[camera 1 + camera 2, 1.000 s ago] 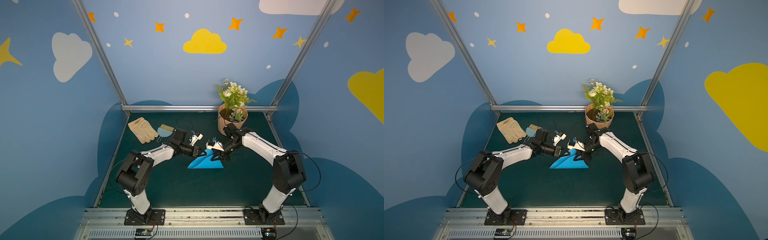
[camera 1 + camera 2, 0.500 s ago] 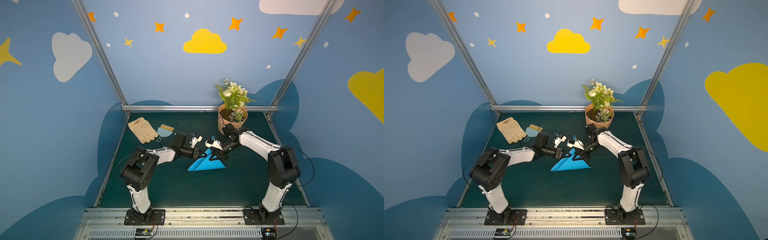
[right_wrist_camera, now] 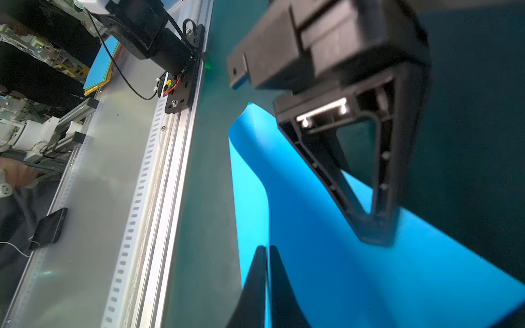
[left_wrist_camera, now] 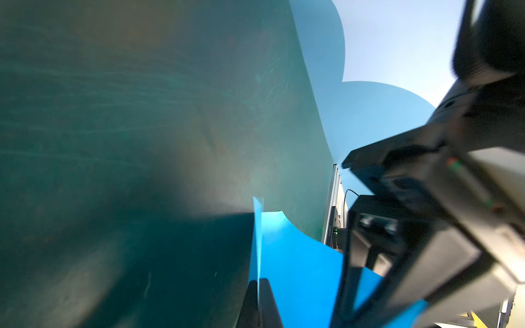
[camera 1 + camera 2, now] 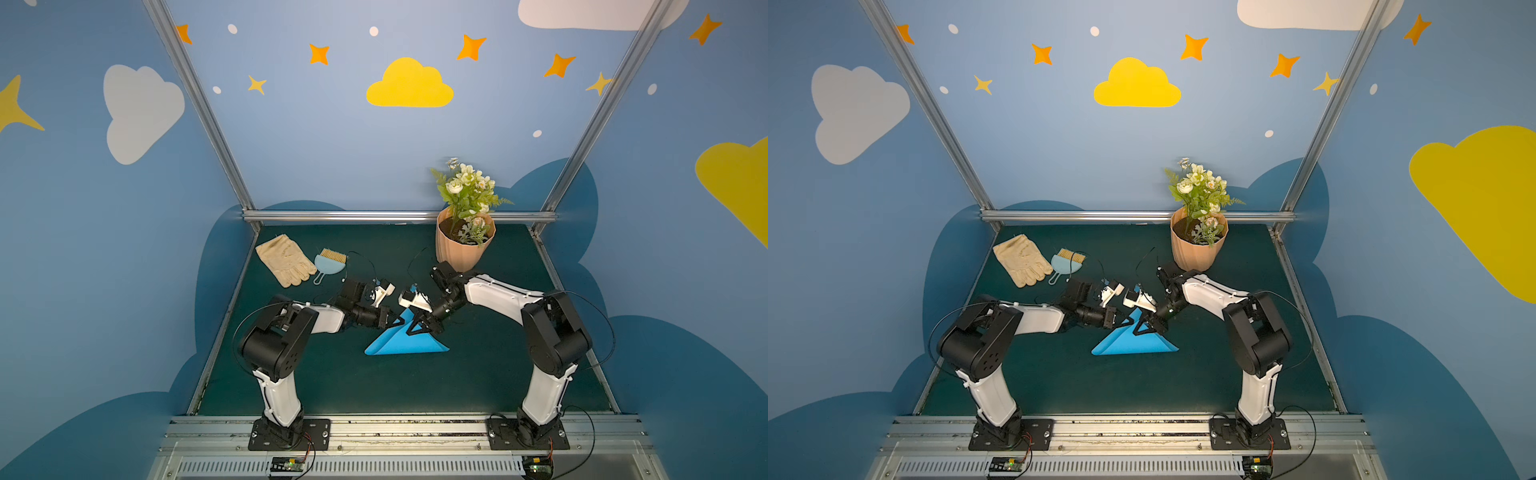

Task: Fold the square paper diagonally
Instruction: Fold the paper at the center of the board.

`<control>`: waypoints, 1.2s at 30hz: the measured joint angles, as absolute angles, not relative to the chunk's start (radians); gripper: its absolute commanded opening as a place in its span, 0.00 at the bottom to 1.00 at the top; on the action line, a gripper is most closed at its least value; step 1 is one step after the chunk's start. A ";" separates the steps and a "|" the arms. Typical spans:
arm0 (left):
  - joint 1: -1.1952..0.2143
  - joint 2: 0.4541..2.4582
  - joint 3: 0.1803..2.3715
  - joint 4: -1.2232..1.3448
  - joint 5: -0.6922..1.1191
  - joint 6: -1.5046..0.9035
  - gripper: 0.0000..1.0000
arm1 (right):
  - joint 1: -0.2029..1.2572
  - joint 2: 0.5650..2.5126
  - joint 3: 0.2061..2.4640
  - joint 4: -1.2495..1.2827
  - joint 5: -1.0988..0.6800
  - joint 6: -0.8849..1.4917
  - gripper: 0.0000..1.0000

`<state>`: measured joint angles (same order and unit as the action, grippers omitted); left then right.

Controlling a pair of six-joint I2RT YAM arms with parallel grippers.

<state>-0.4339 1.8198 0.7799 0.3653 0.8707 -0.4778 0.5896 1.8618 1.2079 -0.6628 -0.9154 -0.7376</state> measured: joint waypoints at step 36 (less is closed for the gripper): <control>-0.405 1.930 0.730 0.561 0.847 -0.567 0.07 | 0.584 1.900 1.058 -0.408 -0.985 -0.582 0.00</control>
<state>-0.4053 1.9301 0.7300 0.5613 0.8471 -0.5667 0.5838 1.9003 1.0580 -0.4084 -0.9852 -0.5823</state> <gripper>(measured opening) 0.056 0.048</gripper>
